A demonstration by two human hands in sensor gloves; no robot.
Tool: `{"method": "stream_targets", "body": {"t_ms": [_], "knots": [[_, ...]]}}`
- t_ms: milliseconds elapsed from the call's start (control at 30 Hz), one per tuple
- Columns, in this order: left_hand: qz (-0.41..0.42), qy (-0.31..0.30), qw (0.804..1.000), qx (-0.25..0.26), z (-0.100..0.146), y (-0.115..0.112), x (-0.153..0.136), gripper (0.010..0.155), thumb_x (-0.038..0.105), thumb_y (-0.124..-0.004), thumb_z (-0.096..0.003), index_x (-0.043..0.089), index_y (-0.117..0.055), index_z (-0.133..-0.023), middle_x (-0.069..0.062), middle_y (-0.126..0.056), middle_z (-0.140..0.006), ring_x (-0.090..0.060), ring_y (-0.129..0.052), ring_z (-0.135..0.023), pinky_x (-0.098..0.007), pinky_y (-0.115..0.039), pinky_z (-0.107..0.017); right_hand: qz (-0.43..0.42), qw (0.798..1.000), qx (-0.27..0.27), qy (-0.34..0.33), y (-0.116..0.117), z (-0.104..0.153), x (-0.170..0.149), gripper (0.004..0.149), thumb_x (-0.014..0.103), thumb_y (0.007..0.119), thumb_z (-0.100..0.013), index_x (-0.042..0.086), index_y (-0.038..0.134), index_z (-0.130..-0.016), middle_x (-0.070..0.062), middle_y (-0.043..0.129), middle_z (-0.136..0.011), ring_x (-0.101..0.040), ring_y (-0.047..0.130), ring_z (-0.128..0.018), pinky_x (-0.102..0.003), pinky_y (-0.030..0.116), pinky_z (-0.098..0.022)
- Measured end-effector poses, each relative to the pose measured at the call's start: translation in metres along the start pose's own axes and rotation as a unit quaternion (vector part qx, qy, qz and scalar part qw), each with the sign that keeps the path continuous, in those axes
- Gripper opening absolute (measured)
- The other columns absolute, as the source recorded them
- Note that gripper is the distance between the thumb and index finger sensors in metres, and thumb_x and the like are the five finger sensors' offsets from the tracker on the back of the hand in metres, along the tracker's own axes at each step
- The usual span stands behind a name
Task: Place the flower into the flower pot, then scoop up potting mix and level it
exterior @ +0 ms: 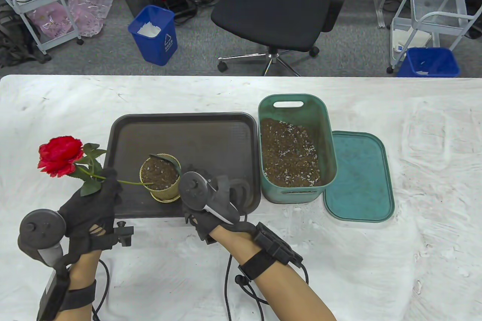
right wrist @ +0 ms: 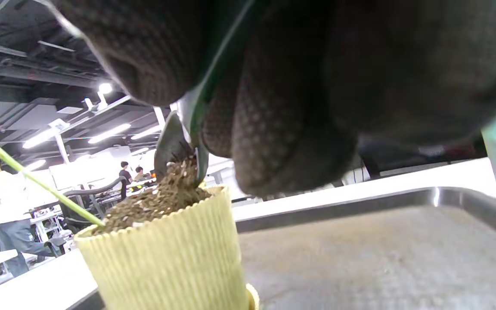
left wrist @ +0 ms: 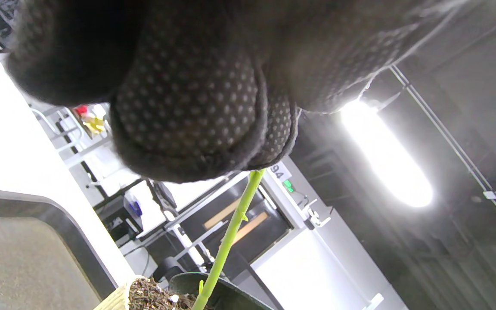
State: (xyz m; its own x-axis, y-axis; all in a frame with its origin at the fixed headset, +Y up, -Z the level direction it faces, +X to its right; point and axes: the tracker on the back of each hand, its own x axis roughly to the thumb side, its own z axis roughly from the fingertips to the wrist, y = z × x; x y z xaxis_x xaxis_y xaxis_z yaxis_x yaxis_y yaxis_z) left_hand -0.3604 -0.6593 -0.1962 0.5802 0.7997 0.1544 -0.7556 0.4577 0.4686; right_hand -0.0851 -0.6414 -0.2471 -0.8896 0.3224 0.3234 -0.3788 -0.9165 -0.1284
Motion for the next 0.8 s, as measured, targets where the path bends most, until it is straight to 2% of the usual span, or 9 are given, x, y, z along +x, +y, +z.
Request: {"method": "stream_targets", "body": {"t_ms": [233, 433, 533, 667, 800], "knots": [[0.001, 0.001, 1.0, 0.0, -0.001, 0.0, 0.0, 0.041, 0.045, -0.089, -0.0416, 0.022, -0.096, -0.075, 0.003, -0.108, -0.055, -0.014, -0.113, -0.022, -0.032, -0.096, -0.024, 0.081, 0.995, -0.041, -0.039, -0.002, 0.003, 0.007, 0.051, 0.031, 0.084, -0.038, 0.011, 0.08, -0.084, -0.012, 0.101, -0.061, -0.03, 0.108, -0.027, -0.04, 0.096, -0.012], [0.002, 0.002, 1.0, 0.0, 0.0, 0.0, -0.001, 0.041, 0.045, -0.089, -0.0416, 0.022, -0.096, -0.075, 0.003, -0.108, -0.055, -0.013, -0.113, -0.022, -0.032, -0.096, -0.024, 0.074, 0.995, -0.057, -0.024, -0.021, 0.003, 0.003, 0.051, 0.031, 0.084, -0.038, 0.01, 0.08, -0.084, -0.013, 0.102, -0.06, -0.029, 0.108, -0.026, -0.04, 0.096, -0.012], [0.003, 0.001, 1.0, -0.001, 0.0, 0.0, 0.0, 0.041, 0.045, -0.089, -0.0416, 0.022, -0.096, -0.075, 0.003, -0.108, -0.055, -0.013, -0.113, -0.022, -0.032, -0.096, -0.024, 0.053, 0.996, -0.065, -0.003, -0.043, 0.002, -0.005, 0.051, 0.031, 0.084, -0.038, 0.01, 0.08, -0.084, -0.013, 0.102, -0.06, -0.029, 0.108, -0.026, -0.04, 0.096, -0.011], [0.002, 0.0, 1.0, -0.001, 0.0, 0.0, -0.001, 0.041, 0.045, -0.089, -0.0415, 0.022, -0.096, -0.075, 0.003, -0.108, -0.055, -0.013, -0.113, -0.022, -0.032, -0.096, -0.024, 0.053, 0.994, -0.086, 0.037, -0.088, -0.001, -0.025, 0.051, 0.031, 0.083, -0.038, 0.01, 0.08, -0.084, -0.013, 0.102, -0.059, -0.029, 0.108, -0.025, -0.04, 0.096, -0.011], [0.001, -0.001, 1.0, -0.001, -0.001, 0.0, -0.001, 0.041, 0.045, -0.089, -0.0416, 0.022, -0.096, -0.075, 0.003, -0.107, -0.055, -0.013, -0.113, -0.022, -0.032, -0.096, -0.024, 0.054, 0.985, -0.114, 0.116, -0.139, -0.007, -0.066, 0.051, 0.032, 0.083, -0.038, 0.009, 0.081, -0.084, -0.013, 0.102, -0.059, -0.029, 0.108, -0.024, -0.039, 0.095, -0.011]]}}
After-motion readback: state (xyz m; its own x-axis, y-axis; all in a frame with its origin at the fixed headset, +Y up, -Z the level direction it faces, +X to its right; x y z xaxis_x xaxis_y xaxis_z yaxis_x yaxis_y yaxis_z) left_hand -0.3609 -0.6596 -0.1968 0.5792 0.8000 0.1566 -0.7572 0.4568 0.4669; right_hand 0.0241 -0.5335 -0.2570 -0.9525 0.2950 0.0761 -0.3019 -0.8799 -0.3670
